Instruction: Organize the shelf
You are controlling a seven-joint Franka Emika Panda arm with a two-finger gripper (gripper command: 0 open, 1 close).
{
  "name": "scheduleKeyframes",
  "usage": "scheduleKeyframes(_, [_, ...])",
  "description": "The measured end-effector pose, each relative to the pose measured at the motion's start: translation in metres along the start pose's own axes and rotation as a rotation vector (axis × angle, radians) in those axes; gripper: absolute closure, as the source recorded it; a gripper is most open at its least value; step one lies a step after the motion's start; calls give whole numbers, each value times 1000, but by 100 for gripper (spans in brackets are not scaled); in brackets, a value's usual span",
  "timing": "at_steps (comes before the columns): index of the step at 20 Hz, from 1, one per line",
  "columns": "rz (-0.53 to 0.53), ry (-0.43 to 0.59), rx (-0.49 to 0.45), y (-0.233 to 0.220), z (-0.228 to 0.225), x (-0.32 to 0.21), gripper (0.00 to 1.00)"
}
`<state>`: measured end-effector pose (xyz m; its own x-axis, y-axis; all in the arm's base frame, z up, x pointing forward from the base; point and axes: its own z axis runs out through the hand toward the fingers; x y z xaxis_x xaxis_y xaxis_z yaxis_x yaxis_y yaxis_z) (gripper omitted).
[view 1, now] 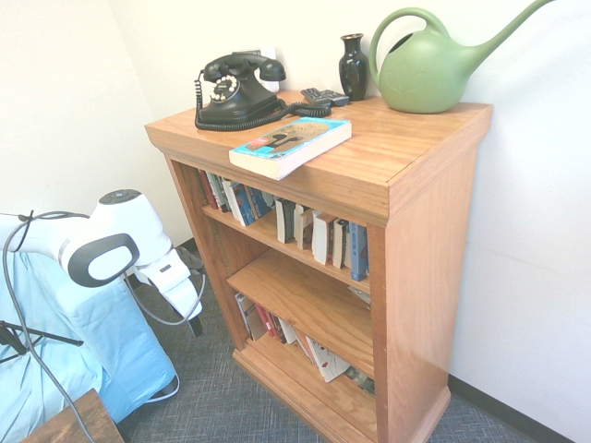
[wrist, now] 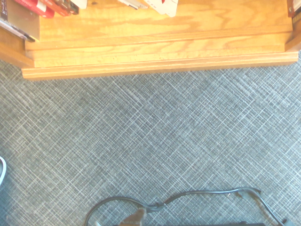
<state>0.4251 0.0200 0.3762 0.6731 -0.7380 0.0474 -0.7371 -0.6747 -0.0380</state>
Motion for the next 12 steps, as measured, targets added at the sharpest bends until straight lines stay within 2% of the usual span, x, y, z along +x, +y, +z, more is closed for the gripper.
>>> scheduleKeyframes(6, [13,20,-25,6,-3,10,0])
scheduleKeyframes(9, [47,129,-85,15,-24,31,0])
scheduleKeyframes(12, [77,275,-157,20,-68,46,0])
